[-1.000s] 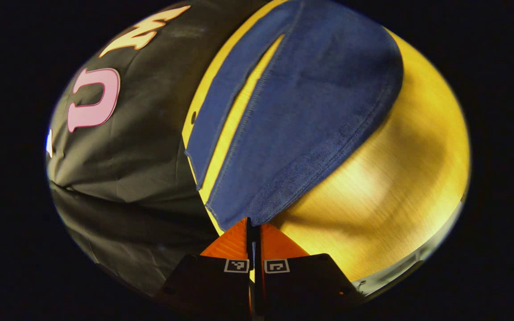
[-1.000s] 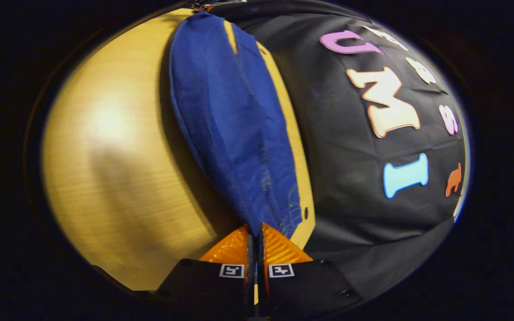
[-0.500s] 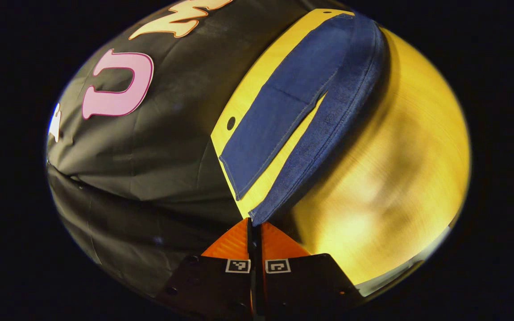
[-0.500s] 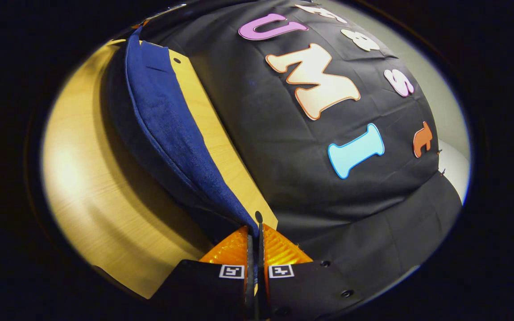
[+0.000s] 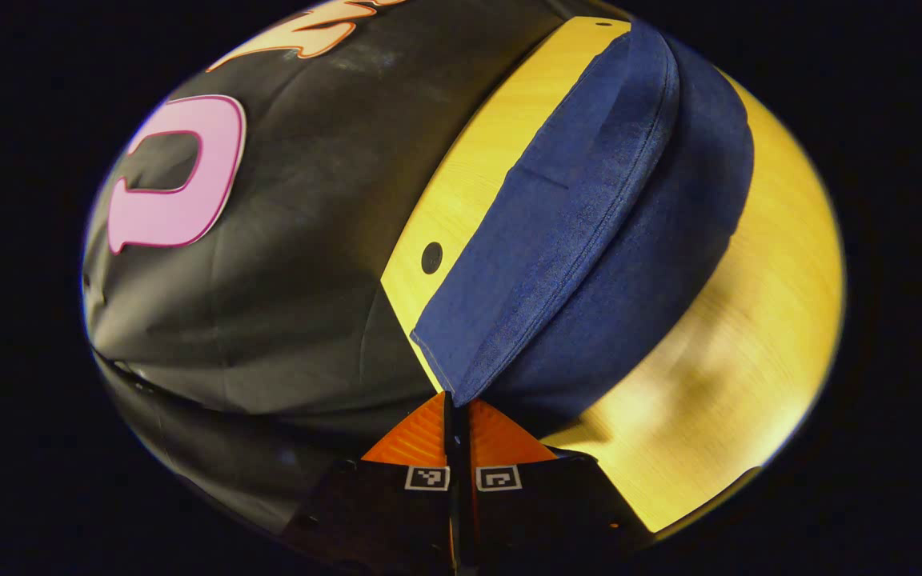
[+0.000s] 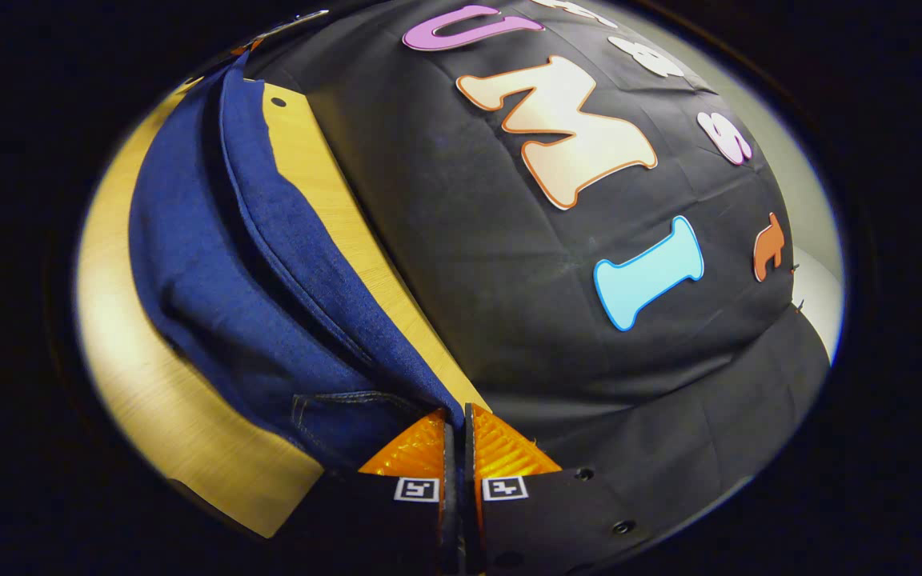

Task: Grasp the waist and the cuffs of the jeans and fold them to make the two legs overlap; first hold the waist and fold one-third of the jeans toward the cuffs, then hold the cuffs and fold the remaining one-third in the same direction to finish folding.

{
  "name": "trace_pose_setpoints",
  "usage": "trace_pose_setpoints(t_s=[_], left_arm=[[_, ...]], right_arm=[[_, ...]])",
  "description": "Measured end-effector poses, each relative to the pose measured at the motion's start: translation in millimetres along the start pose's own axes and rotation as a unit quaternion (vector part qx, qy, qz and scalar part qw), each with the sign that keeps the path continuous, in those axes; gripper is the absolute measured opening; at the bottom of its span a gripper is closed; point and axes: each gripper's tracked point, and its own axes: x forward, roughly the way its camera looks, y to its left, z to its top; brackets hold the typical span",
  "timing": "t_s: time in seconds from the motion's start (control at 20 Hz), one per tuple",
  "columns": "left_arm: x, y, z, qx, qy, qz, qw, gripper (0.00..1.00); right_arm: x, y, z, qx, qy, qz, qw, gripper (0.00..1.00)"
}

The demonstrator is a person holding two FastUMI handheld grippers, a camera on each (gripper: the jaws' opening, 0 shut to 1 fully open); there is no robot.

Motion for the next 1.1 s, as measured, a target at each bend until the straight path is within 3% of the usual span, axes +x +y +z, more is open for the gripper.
trace_pose_setpoints(t_s=[0.4, 0.6, 0.75, 0.8, 0.95, 1.1], left_arm=[[99.2, 0.3, 32.1, 0.045, 0.008, -0.070, 0.996, 0.00], [115.3, 5.8, 47.8, 0.059, -0.006, -0.066, 0.996, 0.02], [107.7, 13.8, 58.5, 0.050, -0.022, -0.035, 0.998, 1.00], [100.9, 19.5, 61.7, 0.031, -0.036, -0.022, 0.999, 0.92], [89.7, 25.4, 59.2, -0.057, -0.070, 0.017, 0.996, 0.94], [82.8, 27.0, 59.0, -0.186, -0.097, 0.027, 0.977, 0.94]], right_arm=[[89.3, 47.4, -0.4, -0.013, 0.036, 0.030, 0.999, 0.05], [121.1, 80.0, -25.9, 0.015, 0.090, 0.056, 0.994, 0.05], [120.7, 50.8, -30.3, 0.055, 0.103, 0.008, 0.993, 0.76], [112.6, 37.7, -26.9, 0.084, 0.096, -0.008, 0.992, 1.00], [87.9, -0.1, -47.5, 0.199, 0.105, -0.038, 0.974, 1.00], [49.5, -3.9, -86.9, 0.326, 0.132, -0.030, 0.936, 1.00]])
